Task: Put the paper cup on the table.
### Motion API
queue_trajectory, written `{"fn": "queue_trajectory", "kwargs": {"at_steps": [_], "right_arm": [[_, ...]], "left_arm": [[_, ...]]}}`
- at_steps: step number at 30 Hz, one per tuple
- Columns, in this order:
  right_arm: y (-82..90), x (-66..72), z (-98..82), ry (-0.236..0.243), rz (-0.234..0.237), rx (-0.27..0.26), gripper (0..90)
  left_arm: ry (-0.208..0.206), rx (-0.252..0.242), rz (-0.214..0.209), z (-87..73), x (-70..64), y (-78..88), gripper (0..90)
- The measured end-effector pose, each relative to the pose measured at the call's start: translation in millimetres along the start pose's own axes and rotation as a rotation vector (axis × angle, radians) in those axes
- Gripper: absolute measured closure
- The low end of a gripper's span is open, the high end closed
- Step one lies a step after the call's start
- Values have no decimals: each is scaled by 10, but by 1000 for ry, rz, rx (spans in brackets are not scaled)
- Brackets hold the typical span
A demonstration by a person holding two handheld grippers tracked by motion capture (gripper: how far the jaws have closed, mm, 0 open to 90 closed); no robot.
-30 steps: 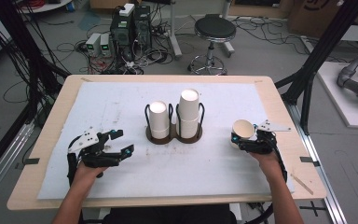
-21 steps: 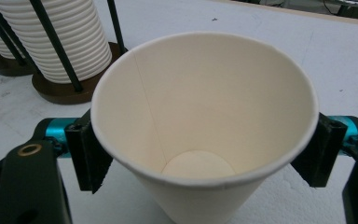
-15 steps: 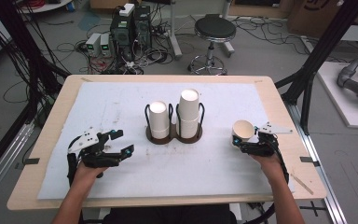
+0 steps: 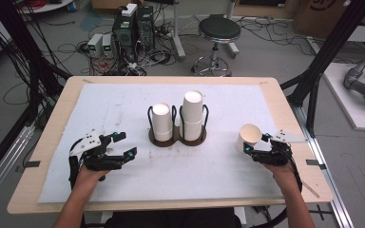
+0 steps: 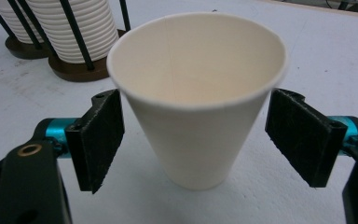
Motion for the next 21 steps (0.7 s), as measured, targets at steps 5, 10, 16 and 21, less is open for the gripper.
{"fn": "queue_trajectory", "kwargs": {"at_steps": [5, 10, 16, 21], "right_arm": [[89, 24, -9, 0, 1, -6, 201], [222, 44, -9, 0, -18, -22, 202], [384, 97, 72, -10, -23, -70, 201], [441, 148, 172, 6, -14, -103, 201]], "left_arm": [[-1, 0, -1, 1, 2, 5, 217], [-1, -4, -1, 8, 2, 12, 217], [4, -6, -1, 8, 3, 12, 217], [12, -10, 3, 2, 18, 6, 217]]}}
Point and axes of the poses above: each handheld gripper's, and its own axes: y roughly backward along the jaws, z roughly out of its top, x roughly to its left, the point moved 7 cm from there along -y, roughly forward along the jaws, and after that the axes turned 2 degrees about y, right-handed, at the moved point
